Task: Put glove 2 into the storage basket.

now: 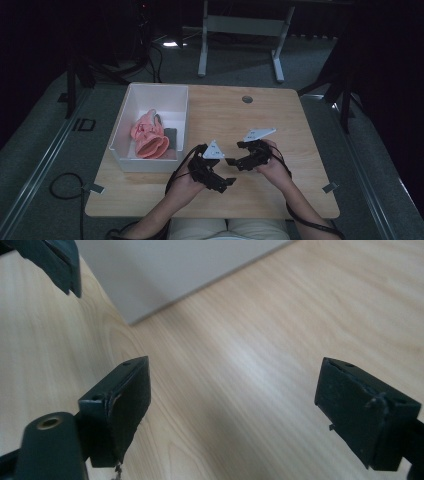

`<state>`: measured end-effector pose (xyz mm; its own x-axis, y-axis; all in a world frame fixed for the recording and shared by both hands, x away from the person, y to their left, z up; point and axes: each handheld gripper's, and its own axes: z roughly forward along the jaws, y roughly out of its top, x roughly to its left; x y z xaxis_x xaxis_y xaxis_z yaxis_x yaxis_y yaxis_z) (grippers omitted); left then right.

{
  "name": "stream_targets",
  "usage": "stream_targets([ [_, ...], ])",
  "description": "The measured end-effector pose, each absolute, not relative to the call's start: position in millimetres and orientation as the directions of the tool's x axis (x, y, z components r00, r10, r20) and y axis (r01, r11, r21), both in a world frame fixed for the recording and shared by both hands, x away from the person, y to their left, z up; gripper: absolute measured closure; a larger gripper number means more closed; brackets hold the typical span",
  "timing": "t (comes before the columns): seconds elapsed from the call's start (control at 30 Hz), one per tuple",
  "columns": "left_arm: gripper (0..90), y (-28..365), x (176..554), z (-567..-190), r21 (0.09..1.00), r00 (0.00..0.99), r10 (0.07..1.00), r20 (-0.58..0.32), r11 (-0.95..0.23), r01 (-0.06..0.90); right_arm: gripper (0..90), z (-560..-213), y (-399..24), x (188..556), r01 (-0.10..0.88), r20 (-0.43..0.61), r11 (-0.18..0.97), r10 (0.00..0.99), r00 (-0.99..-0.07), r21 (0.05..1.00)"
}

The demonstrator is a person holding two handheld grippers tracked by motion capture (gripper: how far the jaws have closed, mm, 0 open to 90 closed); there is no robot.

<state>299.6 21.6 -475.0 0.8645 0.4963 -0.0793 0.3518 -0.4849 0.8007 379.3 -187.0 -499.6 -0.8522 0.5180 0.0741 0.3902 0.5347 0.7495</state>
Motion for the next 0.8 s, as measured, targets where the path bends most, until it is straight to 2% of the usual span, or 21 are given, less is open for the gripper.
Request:
stream_targets([
  [0.23,0.6,20,294,-503,0.816,0.869,0.495,-0.012,-0.498,0.294,14.3,-522,-200,373,0.405,0.082,0.534,0.527,-0.846,0.742],
  [0.47,0.6,18,294,-526,0.791,0.881,0.471,-0.036,-0.526,0.313,14.1,-538,-212,368,0.415,0.078,0.526,0.548,-0.833,0.743],
  [0.8,0.6,20,289,-540,0.786,0.889,0.456,-0.046,-0.532,0.314,14.0,-546,-232,360,0.403,0.057,0.502,0.571,-0.819,0.766],
])
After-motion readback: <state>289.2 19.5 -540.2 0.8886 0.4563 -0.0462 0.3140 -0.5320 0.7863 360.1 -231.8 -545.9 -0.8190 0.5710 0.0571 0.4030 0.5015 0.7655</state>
